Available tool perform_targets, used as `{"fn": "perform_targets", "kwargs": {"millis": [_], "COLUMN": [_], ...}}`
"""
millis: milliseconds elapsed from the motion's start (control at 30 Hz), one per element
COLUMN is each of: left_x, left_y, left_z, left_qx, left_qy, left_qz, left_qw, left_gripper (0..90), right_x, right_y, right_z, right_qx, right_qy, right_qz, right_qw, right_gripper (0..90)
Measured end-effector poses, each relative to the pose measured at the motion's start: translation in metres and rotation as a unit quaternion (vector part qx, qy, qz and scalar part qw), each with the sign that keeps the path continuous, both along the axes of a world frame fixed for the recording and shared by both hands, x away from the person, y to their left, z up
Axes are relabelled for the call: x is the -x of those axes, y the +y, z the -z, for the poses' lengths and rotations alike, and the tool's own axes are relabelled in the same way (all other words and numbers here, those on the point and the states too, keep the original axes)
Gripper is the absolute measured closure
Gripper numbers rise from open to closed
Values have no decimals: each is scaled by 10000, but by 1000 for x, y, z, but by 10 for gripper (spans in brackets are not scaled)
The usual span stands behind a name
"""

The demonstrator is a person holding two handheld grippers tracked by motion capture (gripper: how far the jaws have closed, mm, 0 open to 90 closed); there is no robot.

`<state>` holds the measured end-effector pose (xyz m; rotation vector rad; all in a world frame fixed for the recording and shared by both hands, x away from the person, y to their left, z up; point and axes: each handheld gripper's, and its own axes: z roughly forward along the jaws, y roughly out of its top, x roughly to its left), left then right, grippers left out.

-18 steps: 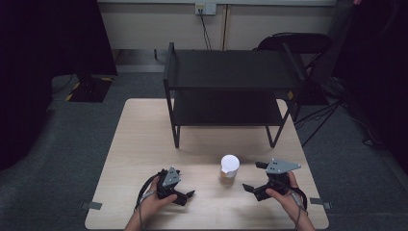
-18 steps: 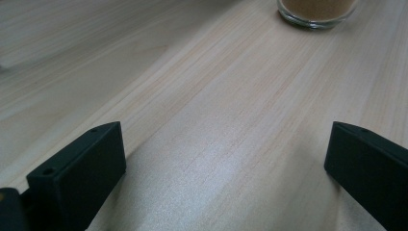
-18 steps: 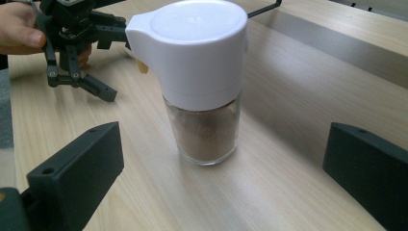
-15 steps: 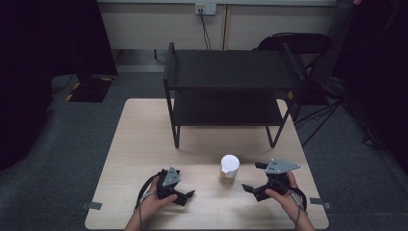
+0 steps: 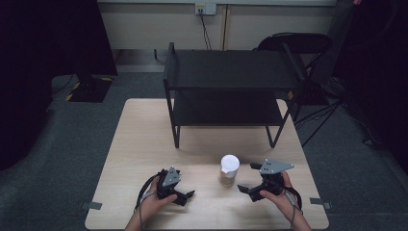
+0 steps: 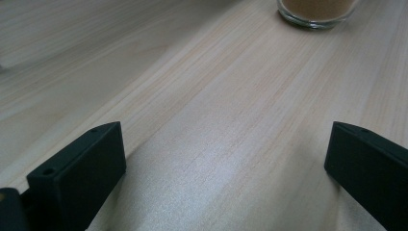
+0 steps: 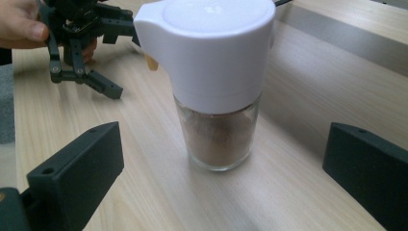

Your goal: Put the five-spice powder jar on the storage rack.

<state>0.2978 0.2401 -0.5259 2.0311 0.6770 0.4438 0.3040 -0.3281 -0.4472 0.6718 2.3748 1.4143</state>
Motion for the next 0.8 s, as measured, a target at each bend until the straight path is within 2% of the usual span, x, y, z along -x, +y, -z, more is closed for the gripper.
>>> {"fn": "perform_targets", "kwargs": {"millis": [333, 467, 600, 800], "left_x": [0, 0, 0, 0], "left_y": [0, 0, 0, 0], "left_z": [0, 0, 0, 0], "left_qx": [-1, -1, 0, 0], "left_qy": [-1, -1, -1, -1], "left_qz": [0, 0, -1, 0], "left_qw": [10000, 10000, 10000, 10000], "left_gripper": [0, 0, 0, 0], "right_x": [-11, -19, -27, -38], "right_y": [13, 27, 36, 44], "right_z": [-3, -1, 0, 6], "right_qx": [-23, 81, 181, 194], "right_qy": [-25, -8, 33, 56], "right_qz": [-38, -73, -87, -178], "right_qw": [10000, 9999, 9998, 9996], "right_gripper": [0, 2, 20, 80]}}
